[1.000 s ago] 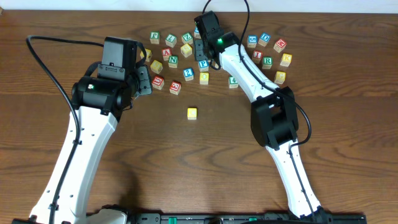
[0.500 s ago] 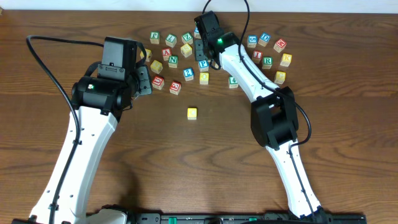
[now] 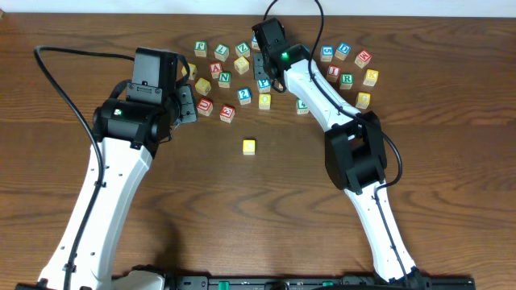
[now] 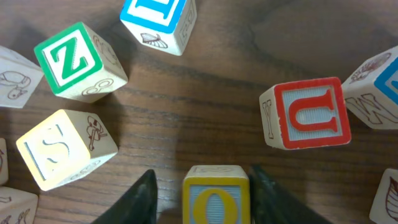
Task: Spell out CORL
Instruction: 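Lower the right gripper and grasp the yellow O block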
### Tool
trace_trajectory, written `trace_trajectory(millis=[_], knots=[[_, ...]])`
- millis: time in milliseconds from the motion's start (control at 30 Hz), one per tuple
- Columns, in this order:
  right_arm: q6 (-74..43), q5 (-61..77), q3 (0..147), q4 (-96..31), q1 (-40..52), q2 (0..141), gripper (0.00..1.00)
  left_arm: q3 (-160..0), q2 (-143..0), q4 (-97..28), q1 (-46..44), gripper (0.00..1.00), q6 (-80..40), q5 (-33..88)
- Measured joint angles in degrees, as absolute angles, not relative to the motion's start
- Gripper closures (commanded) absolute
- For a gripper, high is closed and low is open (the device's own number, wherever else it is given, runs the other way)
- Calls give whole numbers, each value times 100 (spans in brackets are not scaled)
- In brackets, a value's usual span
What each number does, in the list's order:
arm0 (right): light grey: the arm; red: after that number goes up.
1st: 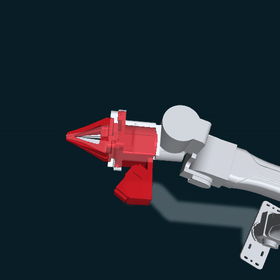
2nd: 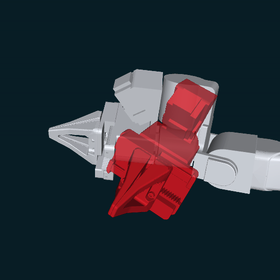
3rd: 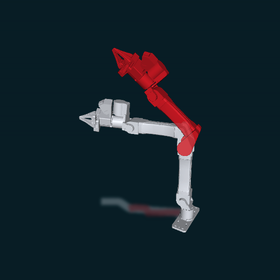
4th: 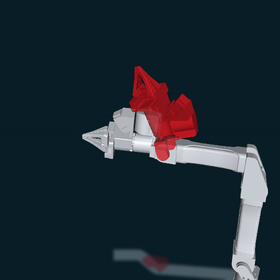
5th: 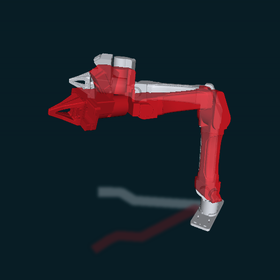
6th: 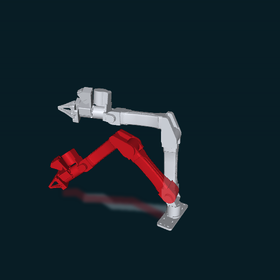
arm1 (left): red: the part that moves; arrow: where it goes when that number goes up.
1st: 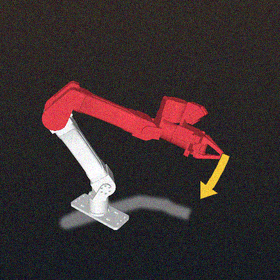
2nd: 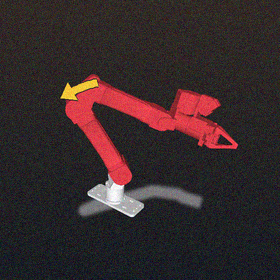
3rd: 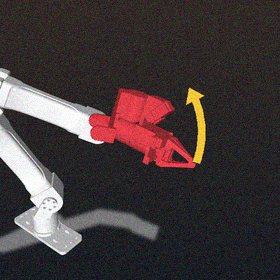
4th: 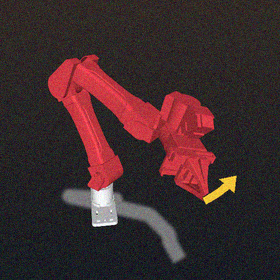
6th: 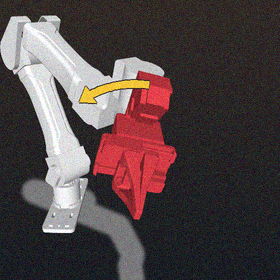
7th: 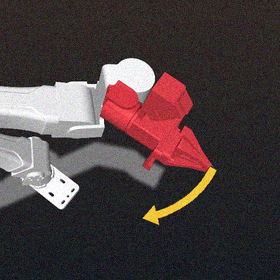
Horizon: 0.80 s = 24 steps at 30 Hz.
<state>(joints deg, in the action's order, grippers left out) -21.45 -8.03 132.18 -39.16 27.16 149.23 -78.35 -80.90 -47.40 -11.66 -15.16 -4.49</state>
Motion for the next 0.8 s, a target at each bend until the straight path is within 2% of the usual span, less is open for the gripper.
trace_trajectory(millis=[200,333,467,800], knots=[[-2150,-834,13218,-3911,2716,14923,70,-7835,-8090,-4740,-1166,46,-1516,-449],[-2158,-845,13218,-3916,2716,14923,62,-7835,-8090,-4740,-1166,46,-1516,-449],[-2165,-849,13214,-3951,2716,14923,60,-7835,-8090,-4740,-1166,46,-1516,-449],[-2169,-862,13172,-3970,2716,14962,67,-7835,-8090,-4740,-1166,46,-1516,-449]])
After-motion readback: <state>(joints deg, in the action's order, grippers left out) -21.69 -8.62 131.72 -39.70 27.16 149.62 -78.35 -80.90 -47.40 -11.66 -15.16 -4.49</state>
